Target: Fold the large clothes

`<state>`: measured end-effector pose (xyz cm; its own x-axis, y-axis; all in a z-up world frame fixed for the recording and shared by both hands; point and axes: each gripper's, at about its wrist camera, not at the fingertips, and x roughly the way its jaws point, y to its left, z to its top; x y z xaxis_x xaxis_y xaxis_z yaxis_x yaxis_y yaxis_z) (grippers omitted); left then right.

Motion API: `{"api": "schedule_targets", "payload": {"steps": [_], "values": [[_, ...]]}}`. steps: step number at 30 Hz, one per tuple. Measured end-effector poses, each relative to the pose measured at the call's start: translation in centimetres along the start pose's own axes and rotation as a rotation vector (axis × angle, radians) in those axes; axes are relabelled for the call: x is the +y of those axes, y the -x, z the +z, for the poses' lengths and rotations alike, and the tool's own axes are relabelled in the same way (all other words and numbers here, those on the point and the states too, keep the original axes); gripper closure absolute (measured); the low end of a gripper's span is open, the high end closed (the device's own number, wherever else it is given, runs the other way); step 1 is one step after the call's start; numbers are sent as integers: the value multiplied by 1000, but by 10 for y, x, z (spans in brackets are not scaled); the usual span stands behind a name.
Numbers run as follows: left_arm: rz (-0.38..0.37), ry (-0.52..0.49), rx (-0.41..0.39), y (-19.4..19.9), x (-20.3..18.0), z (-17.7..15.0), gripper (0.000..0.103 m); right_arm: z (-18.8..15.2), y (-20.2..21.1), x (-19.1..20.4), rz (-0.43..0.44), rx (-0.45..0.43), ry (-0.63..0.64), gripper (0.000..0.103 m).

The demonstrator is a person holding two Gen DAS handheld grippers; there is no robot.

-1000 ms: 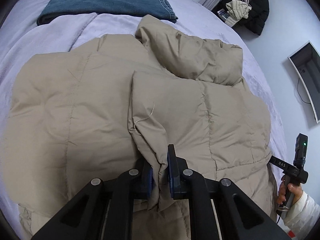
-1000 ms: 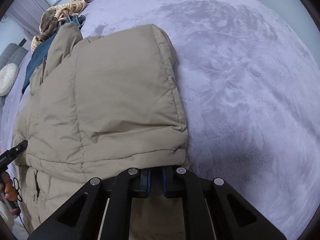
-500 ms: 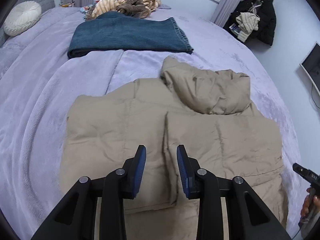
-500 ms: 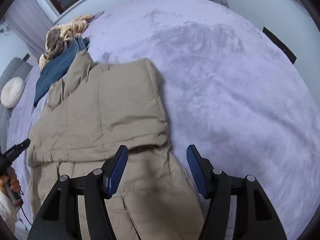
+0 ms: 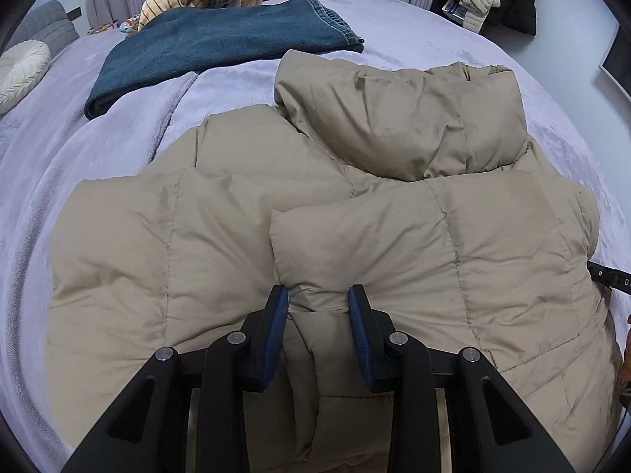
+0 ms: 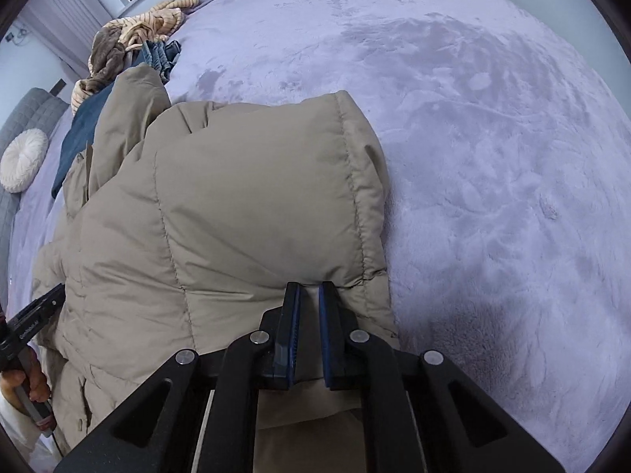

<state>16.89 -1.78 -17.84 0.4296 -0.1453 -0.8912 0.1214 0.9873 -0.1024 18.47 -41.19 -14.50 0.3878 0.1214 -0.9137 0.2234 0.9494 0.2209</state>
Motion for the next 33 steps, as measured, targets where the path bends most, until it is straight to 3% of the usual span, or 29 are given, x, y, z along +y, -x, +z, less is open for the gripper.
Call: {"api": "schedule_targets", "payload": {"steps": [7, 17, 28, 29, 30, 31, 32, 33], "values": [[19, 65, 15, 32, 10, -5, 68, -3, 26, 0, 0, 22, 1, 89], [47, 93, 73, 70, 13, -38, 68, -40, 67, -5, 46, 85, -64, 88], [51, 67, 119, 122, -16, -66, 68, -81, 97, 4, 70, 169, -90, 87], [51, 65, 117, 126, -18, -68, 65, -83, 101, 5, 66, 170, -88, 85], [48, 62, 118, 132, -21, -71, 53, -84, 105, 5, 63, 168, -88, 79], [53, 66, 116, 137, -22, -73, 21, -86, 110, 6, 63, 165, -91, 70], [64, 73, 97, 144, -23, -75, 10, -87, 114, 6, 65, 164, -92, 67], [72, 76, 73, 152, -24, -77, 10, -88, 118, 7, 66, 163, -91, 65]]}}
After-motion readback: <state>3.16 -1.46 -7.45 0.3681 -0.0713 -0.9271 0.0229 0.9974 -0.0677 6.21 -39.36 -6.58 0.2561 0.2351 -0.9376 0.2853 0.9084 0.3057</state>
